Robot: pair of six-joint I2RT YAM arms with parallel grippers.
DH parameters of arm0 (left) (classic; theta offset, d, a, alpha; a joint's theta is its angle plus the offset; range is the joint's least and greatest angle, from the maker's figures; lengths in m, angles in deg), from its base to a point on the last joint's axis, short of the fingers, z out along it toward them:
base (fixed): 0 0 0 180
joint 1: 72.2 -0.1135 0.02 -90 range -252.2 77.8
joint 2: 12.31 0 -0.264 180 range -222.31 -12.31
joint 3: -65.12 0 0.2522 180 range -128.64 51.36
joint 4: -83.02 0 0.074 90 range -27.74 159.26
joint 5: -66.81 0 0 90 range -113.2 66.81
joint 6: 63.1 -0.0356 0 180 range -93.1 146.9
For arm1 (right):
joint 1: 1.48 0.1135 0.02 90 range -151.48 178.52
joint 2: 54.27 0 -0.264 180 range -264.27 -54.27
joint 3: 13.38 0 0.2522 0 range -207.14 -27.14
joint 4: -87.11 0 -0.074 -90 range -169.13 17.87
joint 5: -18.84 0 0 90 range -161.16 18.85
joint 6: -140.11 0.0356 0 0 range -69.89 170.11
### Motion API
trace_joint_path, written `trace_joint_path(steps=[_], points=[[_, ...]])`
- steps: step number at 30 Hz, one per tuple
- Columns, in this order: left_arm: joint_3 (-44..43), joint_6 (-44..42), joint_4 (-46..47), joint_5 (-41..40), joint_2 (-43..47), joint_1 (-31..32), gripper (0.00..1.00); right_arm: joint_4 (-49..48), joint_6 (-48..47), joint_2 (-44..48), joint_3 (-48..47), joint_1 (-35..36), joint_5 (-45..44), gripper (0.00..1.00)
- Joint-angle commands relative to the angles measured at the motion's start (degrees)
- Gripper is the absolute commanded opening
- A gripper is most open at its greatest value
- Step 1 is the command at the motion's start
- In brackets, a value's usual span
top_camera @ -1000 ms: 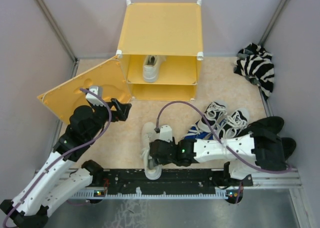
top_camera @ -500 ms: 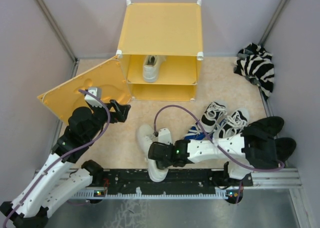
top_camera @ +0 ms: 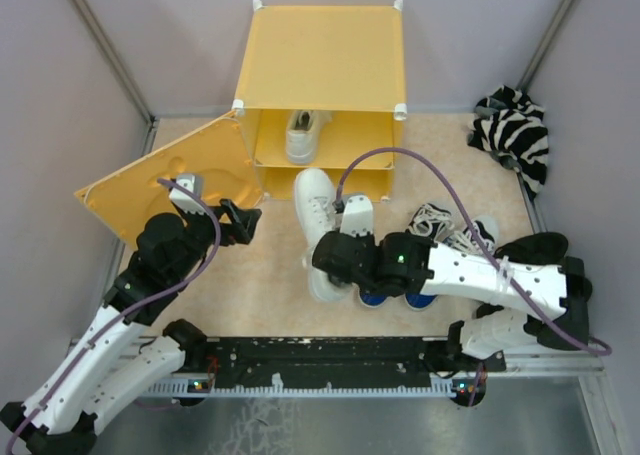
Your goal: Place and organize the shoes in the shoe cabinet
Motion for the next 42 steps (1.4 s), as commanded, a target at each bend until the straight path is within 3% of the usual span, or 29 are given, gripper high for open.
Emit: trace_joint_path(steps=[1, 9, 18, 26, 37, 42], points=[[-1.8, -1.1, -0.8, -0.2, 1.3, 0.2, 0.99, 1.1, -3.0, 2.4, -1.3, -6.1, -8.5, 0.00], [-2.5, -1.9, -1.5, -0.9, 2.5, 0.2, 0.99, -11.6, -15.6, 4.8, -0.4, -15.8, -9.5, 0.00], [-2.6, -2.4, -1.0, -0.1, 1.2, 0.2, 0.99, -25.6, -26.2, 0.8, -2.6, -28.0, -3.4, 0.00], [-3.0, -3.0, -0.1, 0.5, 0.2, 0.2, 0.99, -34.8, -28.5, -6.4, -7.6, -34.0, 1.0, 0.00], [-3.0, -4.0, -0.8, -0.1, 0.5, 0.2, 0.99, -36.6, -27.8, -13.7, -15.3, -38.3, 2.6, 0.00], [-3.0, -4.1, -1.3, -0.5, 0.9, 0.2, 0.99, -37.6, -27.0, -16.1, -15.5, -39.6, 3.6, 0.21]])
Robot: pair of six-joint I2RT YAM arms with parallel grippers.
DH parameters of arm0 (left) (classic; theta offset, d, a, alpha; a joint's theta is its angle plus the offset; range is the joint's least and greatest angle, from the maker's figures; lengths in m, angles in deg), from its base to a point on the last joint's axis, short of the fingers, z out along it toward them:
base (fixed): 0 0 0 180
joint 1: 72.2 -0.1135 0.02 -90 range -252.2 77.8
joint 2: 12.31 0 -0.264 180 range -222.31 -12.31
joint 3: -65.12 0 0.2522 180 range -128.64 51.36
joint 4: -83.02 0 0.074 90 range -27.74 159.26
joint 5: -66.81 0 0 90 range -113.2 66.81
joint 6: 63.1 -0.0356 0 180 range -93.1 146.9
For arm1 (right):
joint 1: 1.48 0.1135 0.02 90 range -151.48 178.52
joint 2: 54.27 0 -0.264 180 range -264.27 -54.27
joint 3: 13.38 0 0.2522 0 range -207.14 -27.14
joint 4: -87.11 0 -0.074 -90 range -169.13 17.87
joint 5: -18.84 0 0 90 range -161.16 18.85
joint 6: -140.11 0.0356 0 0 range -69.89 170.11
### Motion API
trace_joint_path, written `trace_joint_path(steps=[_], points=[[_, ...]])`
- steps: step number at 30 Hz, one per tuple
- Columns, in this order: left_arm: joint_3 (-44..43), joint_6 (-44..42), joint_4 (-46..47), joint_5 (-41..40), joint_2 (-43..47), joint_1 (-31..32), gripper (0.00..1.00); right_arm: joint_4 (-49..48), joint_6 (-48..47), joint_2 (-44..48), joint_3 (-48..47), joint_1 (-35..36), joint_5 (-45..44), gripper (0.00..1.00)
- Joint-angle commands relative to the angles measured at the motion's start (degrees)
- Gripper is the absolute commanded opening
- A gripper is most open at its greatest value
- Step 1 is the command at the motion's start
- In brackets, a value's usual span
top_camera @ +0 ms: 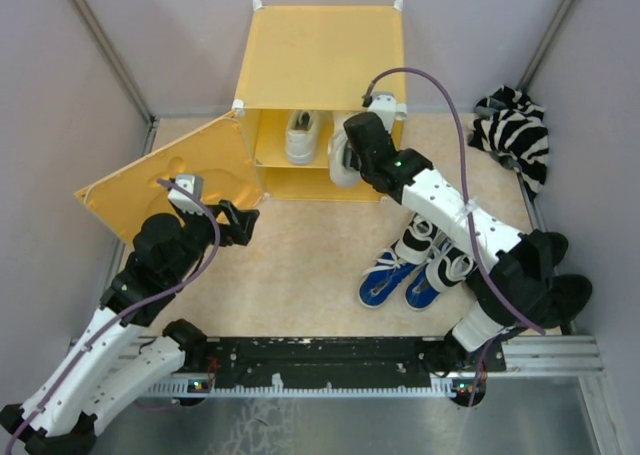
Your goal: Place and organize the shoes in the shoe cabinet
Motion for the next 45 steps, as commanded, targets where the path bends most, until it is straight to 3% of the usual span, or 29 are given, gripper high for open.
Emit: trace_joint_path(steps=[1, 4, 10, 17, 25, 35, 40, 45], points=[[-2.0, -1.2, -0.2, -0.5, 0.7, 0.2, 0.99, -8.8, 1.1, -0.8, -4.7, -1.1, -1.0, 0.28], [-1.9, -1.3, -0.2, -0.6, 0.8, 0.2, 0.99, -10.2, 1.0, -1.4, -4.3, -1.3, -2.3, 0.42], [-1.3, -1.5, -0.1, -0.8, 0.7, 0.2, 0.99, -10.0, 0.5, -3.0, -5.2, -2.0, -0.9, 0.48], [-1.6, -2.1, 0.3, -0.7, -0.6, 0.2, 0.99, -13.1, -2.7, 1.4, -2.1, -2.1, 5.0, 0.67], [-1.9, -1.7, 1.0, -0.3, -2.5, 0.2, 0.99, -7.5, -6.9, 7.6, -0.9, -1.8, 12.5, 0.71], [-1.9, -1.9, 1.1, -1.5, -4.0, 0.2, 0.99, -1.7, -12.6, 18.5, 10.7, 2.8, 11.4, 0.69], [-1.5, -1.9, 0.8, -1.9, -4.3, 0.2, 0.99, -6.5, -8.5, 20.9, 19.3, 6.2, 7.7, 0.64], [-1.3, -1.9, 0.7, -2.3, -5.0, 0.2, 0.99, -18.1, -4.6, 18.9, 27.2, 6.2, 2.0, 0.63]])
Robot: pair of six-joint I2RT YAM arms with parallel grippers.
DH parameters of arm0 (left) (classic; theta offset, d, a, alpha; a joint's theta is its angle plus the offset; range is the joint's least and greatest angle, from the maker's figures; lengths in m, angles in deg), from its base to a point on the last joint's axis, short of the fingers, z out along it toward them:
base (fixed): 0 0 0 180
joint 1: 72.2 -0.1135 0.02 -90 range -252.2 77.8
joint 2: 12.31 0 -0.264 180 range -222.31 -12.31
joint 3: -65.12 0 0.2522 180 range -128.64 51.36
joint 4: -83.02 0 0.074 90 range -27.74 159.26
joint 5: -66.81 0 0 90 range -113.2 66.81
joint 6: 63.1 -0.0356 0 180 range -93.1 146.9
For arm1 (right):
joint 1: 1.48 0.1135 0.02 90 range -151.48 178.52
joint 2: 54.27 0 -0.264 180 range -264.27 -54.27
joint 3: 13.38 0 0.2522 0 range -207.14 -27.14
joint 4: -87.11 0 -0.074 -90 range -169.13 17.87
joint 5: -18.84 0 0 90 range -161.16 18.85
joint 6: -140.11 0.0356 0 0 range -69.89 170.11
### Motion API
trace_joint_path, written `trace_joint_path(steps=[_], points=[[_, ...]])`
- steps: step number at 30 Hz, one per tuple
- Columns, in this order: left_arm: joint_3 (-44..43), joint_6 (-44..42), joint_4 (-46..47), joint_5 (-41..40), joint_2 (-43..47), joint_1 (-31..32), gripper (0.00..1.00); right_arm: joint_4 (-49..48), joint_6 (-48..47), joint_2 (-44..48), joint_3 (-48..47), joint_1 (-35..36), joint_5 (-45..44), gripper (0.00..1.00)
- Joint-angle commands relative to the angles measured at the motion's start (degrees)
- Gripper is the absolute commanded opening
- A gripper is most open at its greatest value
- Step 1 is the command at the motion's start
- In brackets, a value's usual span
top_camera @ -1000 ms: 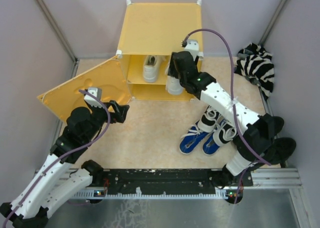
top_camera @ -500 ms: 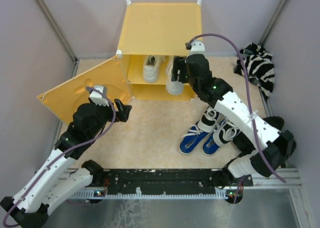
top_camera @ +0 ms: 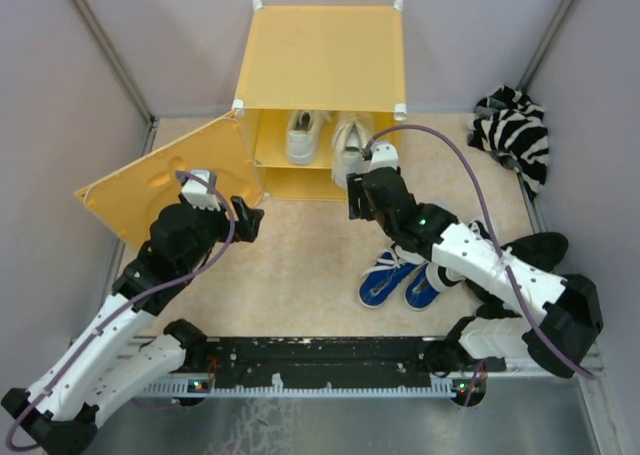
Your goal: Place and organize the shoes in the shoe cabinet
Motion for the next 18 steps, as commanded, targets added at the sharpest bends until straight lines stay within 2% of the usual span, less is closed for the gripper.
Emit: trace_joint_path(steps=[1, 5, 18], points=[[-1.3, -0.8, 0.7, -0.9, -0.5, 0.2, 0.99, -11.9, 3.4, -1.9, 3.7, 0.1, -8.0, 0.63], [-1.2, -0.9, 1.0, -1.2, -1.0, 0.2, 0.99, -19.0, 1.2, -5.2, 3.9, 0.0, -8.0, 0.63], [-1.0, -1.8, 0.7, -2.2, -0.9, 0.2, 0.99, -29.2, 1.4, -12.2, 0.5, -4.7, -11.1, 0.58]])
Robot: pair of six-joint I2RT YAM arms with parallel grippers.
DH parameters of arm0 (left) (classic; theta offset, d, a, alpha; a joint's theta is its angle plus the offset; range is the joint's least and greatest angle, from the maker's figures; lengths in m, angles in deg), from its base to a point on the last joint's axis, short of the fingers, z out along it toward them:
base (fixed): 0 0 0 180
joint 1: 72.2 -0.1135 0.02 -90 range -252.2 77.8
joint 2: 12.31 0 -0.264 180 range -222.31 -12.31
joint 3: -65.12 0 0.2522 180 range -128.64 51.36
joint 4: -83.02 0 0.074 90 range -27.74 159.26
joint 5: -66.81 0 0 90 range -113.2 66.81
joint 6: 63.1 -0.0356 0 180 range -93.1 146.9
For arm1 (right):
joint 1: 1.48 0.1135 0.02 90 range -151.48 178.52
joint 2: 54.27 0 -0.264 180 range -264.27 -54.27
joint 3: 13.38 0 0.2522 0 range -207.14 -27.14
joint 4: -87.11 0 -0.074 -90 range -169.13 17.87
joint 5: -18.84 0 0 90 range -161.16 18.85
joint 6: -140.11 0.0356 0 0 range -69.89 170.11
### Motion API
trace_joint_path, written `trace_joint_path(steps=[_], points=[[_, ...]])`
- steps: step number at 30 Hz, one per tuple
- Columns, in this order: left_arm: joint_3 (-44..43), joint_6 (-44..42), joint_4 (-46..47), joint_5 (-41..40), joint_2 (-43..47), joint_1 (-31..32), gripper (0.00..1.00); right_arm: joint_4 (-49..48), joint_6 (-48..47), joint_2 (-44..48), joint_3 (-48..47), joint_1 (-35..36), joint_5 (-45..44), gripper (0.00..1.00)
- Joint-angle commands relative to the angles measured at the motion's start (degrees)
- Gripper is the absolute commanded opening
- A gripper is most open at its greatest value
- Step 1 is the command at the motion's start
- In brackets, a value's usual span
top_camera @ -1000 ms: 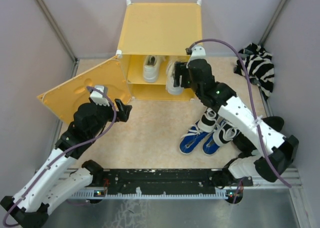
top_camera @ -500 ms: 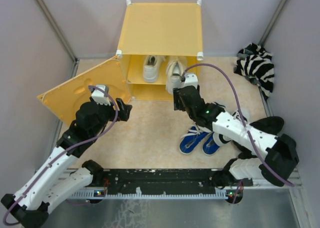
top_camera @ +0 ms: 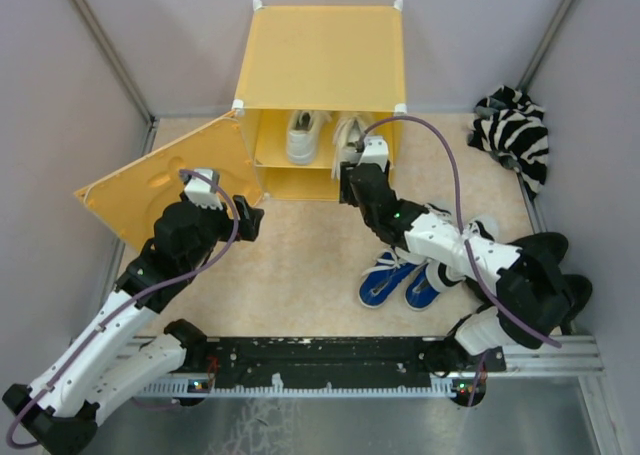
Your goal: Place and organize the shoes in the shoe cabinet
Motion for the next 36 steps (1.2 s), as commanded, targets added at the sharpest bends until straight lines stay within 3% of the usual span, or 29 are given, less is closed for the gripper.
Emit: trace_joint_path(steps=[1, 7, 20, 31, 36], points=[[-0.9, -1.3, 0.7, -1.1, 0.6, 0.2, 0.99, -8.6, -0.2, -0.6, -5.0, -2.5, -5.0, 0.57], [-0.7, -1.5, 1.1, -1.0, 0.0, 0.1, 0.99, -10.2, -1.2, -1.5, -7.9, -4.2, -5.4, 0.56], [-0.3, -1.6, 1.0, -1.1, 0.3, 0.1, 0.99, -6.1, -0.1, -12.4, -15.8, -7.9, -0.6, 0.56], [-0.3, -1.5, 1.4, -0.8, 0.0, 0.1, 0.99, -9.0, 0.2, -2.4, -5.6, -7.7, 11.6, 0.61], [-0.2, -1.4, 1.4, -0.5, -0.5, 0.1, 0.99, -1.6, -0.1, 2.9, -4.5, -5.4, 13.7, 0.63]])
